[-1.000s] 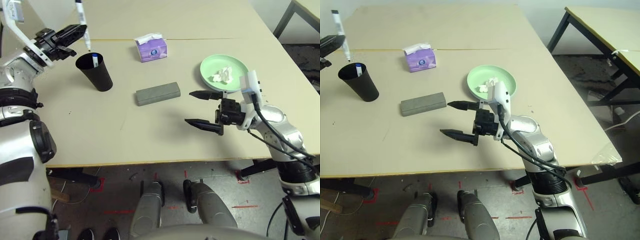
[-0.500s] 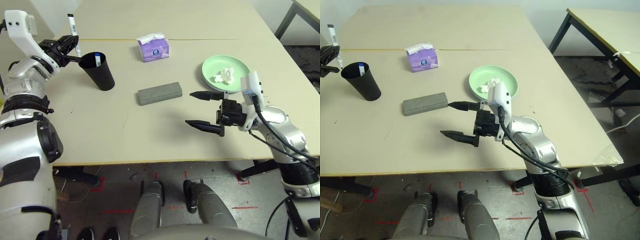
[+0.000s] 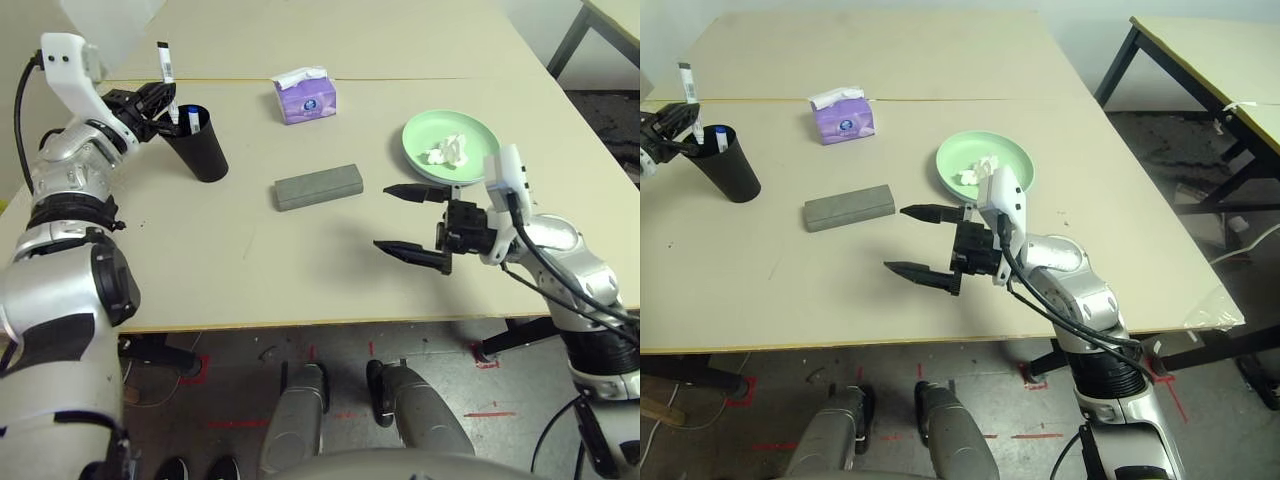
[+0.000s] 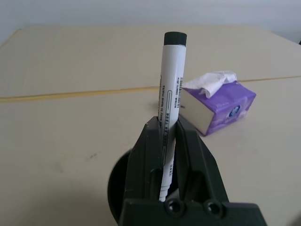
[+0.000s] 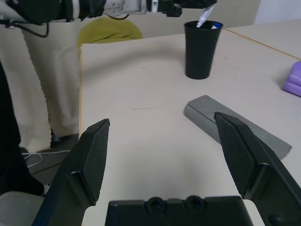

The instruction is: Organize and tidy the items on the table.

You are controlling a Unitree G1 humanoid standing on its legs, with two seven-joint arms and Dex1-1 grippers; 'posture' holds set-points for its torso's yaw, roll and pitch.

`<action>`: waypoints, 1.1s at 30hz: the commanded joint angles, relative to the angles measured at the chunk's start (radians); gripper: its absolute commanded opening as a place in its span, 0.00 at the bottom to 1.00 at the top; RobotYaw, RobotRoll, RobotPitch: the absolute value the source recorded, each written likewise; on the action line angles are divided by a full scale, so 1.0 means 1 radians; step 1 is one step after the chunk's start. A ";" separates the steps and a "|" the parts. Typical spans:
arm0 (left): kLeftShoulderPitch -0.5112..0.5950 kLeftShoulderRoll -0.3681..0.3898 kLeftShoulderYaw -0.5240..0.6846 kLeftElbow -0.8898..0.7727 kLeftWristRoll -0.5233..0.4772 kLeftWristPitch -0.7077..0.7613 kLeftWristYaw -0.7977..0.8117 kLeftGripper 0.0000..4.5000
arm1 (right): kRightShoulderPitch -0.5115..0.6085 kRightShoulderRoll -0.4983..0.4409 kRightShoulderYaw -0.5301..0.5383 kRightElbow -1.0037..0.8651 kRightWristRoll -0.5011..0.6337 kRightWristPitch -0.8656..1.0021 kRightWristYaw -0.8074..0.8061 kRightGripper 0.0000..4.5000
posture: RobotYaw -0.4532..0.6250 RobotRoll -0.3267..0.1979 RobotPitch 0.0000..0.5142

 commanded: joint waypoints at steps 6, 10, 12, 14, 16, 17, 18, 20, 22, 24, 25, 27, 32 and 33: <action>0.014 -0.004 0.008 0.003 0.024 -0.006 -0.003 0.49 | -0.005 0.000 -0.022 0.032 -0.022 0.001 -0.047 1.00 | 0.35 0.62 0.39; 0.013 -0.005 0.011 0.001 0.025 -0.004 -0.007 0.80 | -0.010 0.004 -0.022 0.047 -0.034 -0.005 -0.065 1.00 | 0.35 0.62 0.38; 0.012 -0.002 0.014 0.000 0.023 -0.003 -0.009 0.95 | -0.012 0.007 -0.022 0.051 -0.036 -0.006 -0.067 1.00 | 0.35 0.62 0.38; 0.011 0.002 0.017 -0.002 0.022 -0.002 -0.013 0.99 | -0.013 0.009 -0.022 0.054 -0.039 -0.007 -0.068 1.00 | 0.35 0.62 0.38; 0.011 0.013 0.023 -0.006 0.018 0.001 -0.020 0.99 | -0.015 0.011 -0.023 0.059 -0.042 -0.010 -0.071 1.00 | 0.35 0.62 0.38; 0.011 0.019 0.026 -0.006 0.018 0.001 -0.023 0.99 | -0.016 0.013 -0.023 0.063 -0.044 -0.012 -0.071 1.00 | 0.35 0.62 0.38; 0.013 0.026 0.030 -0.007 0.016 0.002 -0.026 0.99 | -0.018 0.014 -0.022 0.067 -0.046 -0.013 -0.072 1.00 | 0.36 0.62 0.38; 0.015 0.041 0.041 -0.011 0.012 0.005 -0.035 0.99 | -0.021 0.018 -0.021 0.072 -0.048 -0.016 -0.071 1.00 | 0.36 0.62 0.38; 0.017 0.057 0.050 -0.014 0.009 0.008 -0.047 0.99 | -0.024 0.021 -0.019 0.080 -0.054 -0.019 -0.070 1.00 | 0.36 0.62 0.37; 0.020 0.085 0.063 -0.019 0.002 0.011 -0.056 0.99 | -0.025 0.025 -0.019 0.087 -0.061 -0.024 -0.069 1.00 | 0.36 0.62 0.37; 0.023 0.100 0.072 -0.022 -0.004 0.014 -0.060 0.99 | -0.025 0.027 -0.019 0.090 -0.064 -0.027 -0.068 1.00 | 0.36 0.62 0.37; 0.038 0.144 0.092 -0.028 -0.014 0.019 -0.071 0.99 | -0.023 0.028 -0.019 0.092 -0.068 -0.031 -0.066 1.00 | 0.36 0.62 0.37; 0.112 0.257 0.151 -0.069 -0.080 0.079 -0.221 0.99 | -0.010 0.028 -0.024 0.092 -0.070 -0.035 -0.067 1.00 | 0.37 0.62 0.38; 0.134 0.278 0.159 -0.086 -0.096 0.103 -0.272 0.99 | -0.007 0.028 -0.023 0.093 -0.072 -0.037 -0.066 1.00 | 0.38 0.62 0.38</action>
